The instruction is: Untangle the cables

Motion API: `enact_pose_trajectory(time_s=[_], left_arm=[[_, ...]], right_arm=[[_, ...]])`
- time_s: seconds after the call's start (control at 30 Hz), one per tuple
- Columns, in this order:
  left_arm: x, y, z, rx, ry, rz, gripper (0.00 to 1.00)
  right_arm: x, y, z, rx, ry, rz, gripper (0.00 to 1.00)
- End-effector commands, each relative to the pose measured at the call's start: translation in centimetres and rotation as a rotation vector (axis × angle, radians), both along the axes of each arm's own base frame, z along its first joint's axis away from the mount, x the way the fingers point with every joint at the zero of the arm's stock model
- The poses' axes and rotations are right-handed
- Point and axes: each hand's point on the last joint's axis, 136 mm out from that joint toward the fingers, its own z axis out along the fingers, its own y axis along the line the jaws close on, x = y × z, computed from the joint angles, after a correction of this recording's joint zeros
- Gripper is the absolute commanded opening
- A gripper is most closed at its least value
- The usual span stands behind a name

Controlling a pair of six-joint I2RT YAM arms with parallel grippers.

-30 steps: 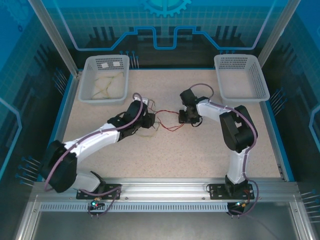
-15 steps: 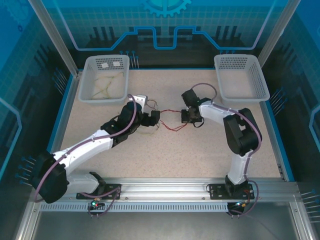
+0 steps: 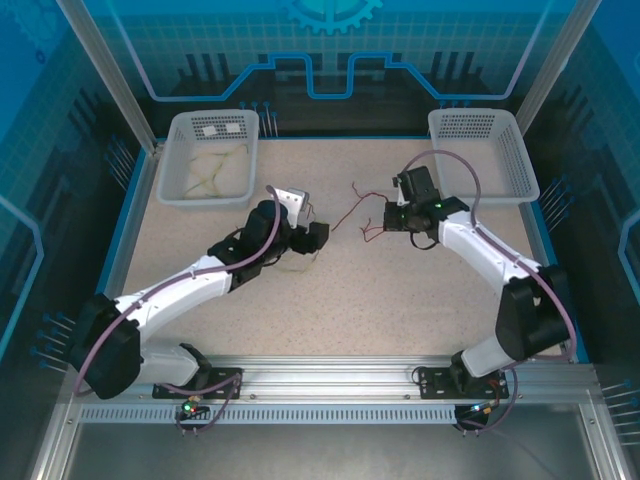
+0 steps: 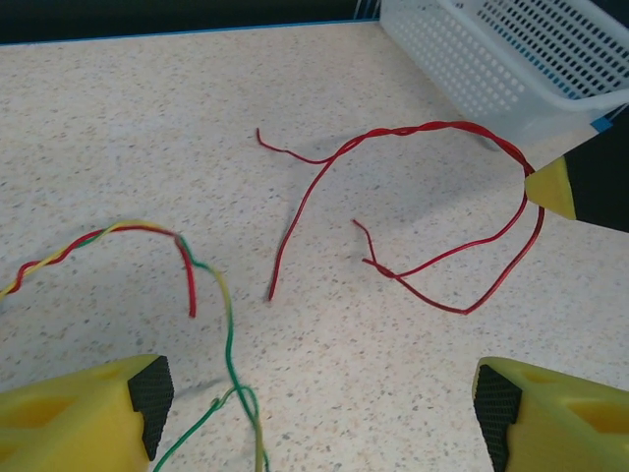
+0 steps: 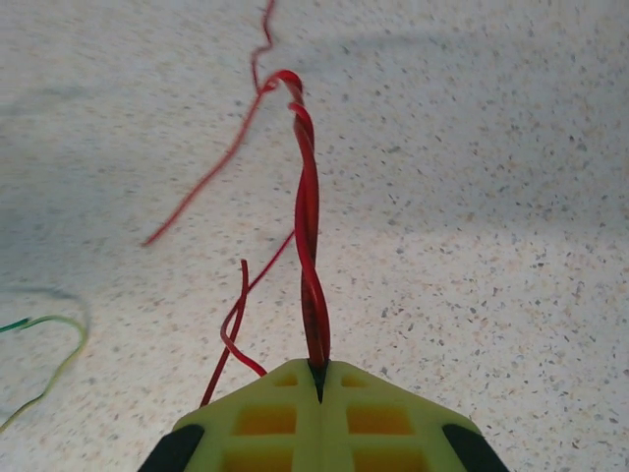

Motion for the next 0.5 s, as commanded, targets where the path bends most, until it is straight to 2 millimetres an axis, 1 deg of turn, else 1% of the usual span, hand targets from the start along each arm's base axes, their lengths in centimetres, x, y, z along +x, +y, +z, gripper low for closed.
enact_pose_trajectory(time_s=[0.0, 0.1, 0.17, 0.23, 0.3, 0.37, 0.47], left_arm=[[1.0, -1.9, 3.1, -0.067, -0.062, -0.069, 0.82], [1.3, -3.2, 3.3, -0.061, -0.060, -0.126, 0.83], [1.5, -3.8, 3.2, -0.056, -0.045, -0.157, 0.84], [1.6, -4.3, 3.4, -0.055, -0.050, -0.186, 0.84], [1.9, -4.0, 3.7, -0.051, -0.058, -0.169, 0.84], [2.2, -3.4, 4.3, -0.063, -0.063, -0.143, 0.84], [2.4, -2.5, 4.8, -0.053, -0.077, -0.107, 0.84]], right_arm=[[-0.2, 0.8, 3.5, 0.069, -0.113, 0.101, 0.00], [-0.9, 1.7, 6.5, 0.114, -0.174, 0.174, 0.00], [-1.5, 2.2, 8.0, 0.138, -0.193, 0.211, 0.00], [-2.3, 3.1, 9.7, 0.176, -0.227, 0.279, 0.00], [-3.2, 3.5, 11.0, 0.197, -0.265, 0.322, 0.00], [-3.4, 2.9, 11.9, 0.188, -0.279, 0.302, 0.00], [-4.1, 3.0, 13.0, 0.198, -0.303, 0.326, 0.00]])
